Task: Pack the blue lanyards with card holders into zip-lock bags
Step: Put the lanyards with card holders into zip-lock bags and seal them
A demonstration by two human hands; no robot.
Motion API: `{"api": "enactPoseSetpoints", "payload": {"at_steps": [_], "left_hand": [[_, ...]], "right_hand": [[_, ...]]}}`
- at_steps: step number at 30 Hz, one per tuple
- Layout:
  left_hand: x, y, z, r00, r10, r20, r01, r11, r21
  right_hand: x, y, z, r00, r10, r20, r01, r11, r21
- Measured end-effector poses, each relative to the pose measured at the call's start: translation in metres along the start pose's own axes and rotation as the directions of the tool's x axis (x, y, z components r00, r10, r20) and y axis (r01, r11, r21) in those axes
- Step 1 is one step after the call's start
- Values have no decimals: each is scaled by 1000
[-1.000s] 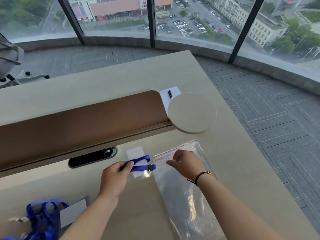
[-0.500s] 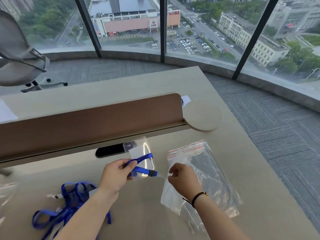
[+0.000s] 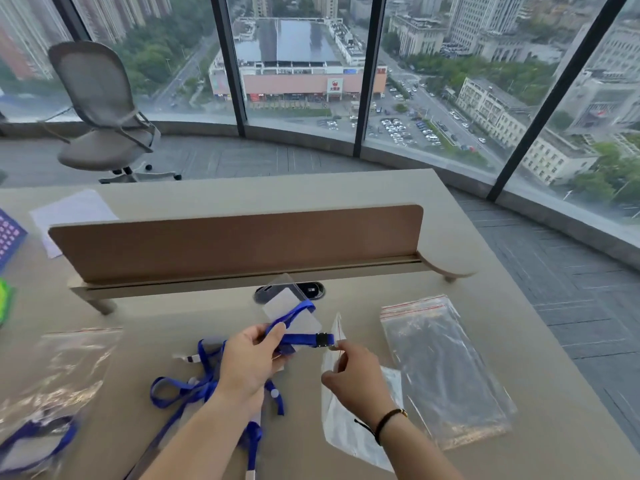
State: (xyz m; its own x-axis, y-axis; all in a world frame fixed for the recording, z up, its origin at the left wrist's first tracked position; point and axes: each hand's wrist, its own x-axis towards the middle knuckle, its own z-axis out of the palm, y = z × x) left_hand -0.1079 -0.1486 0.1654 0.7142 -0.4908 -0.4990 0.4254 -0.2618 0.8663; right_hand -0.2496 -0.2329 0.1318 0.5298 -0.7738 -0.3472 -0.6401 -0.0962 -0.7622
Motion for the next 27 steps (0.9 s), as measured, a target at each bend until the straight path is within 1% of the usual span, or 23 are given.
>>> {"api": "enactPoseSetpoints", "payload": {"at_steps": [3,5,7,11,13,14,16,18,20,22,24,27], "left_hand": [[-12,-1,-14,993,-109,53,117,978,-174],[-18,-4,-21,984,-150,97,168,958,-232],[-24,-7,-26,984,-153,95,172,953,-248],[-26,-9,-41,988,-147,36,151,958,-243],[-24,-9,-53,992,-125,13,125,966,-227],[-21,-10,-58,995,-100,-2,98,975,-198],[-16,-13,-70,998,-31,-53,27,996,-82],[-12,-15,-80,995,40,-92,-35,998,54],[-11,-16,-86,989,112,-95,-95,980,173],[-13,-16,-92,981,181,-75,-153,946,286],[-14,-17,-96,970,243,-14,-219,896,387],[-14,-18,-100,940,326,103,-327,772,545]], "right_hand": [[-12,-21,22,999,-27,23,27,1000,-7],[-18,-32,36,999,-41,10,41,999,-10],[-22,-42,46,999,-50,2,50,999,-3],[-28,-53,58,998,-67,-4,67,998,7],[-29,-57,62,996,-86,-15,86,996,-17],[-28,-57,64,996,-90,-24,89,996,-22],[-27,-56,67,995,-82,-58,81,997,-11],[-26,-54,68,993,-73,-94,77,996,45],[-26,-52,68,990,-77,-115,90,989,114],[-26,-51,68,989,-90,-116,107,982,153],[-25,-50,68,988,-104,-113,121,979,164],[-26,-51,71,984,-123,-125,143,976,162]]}}
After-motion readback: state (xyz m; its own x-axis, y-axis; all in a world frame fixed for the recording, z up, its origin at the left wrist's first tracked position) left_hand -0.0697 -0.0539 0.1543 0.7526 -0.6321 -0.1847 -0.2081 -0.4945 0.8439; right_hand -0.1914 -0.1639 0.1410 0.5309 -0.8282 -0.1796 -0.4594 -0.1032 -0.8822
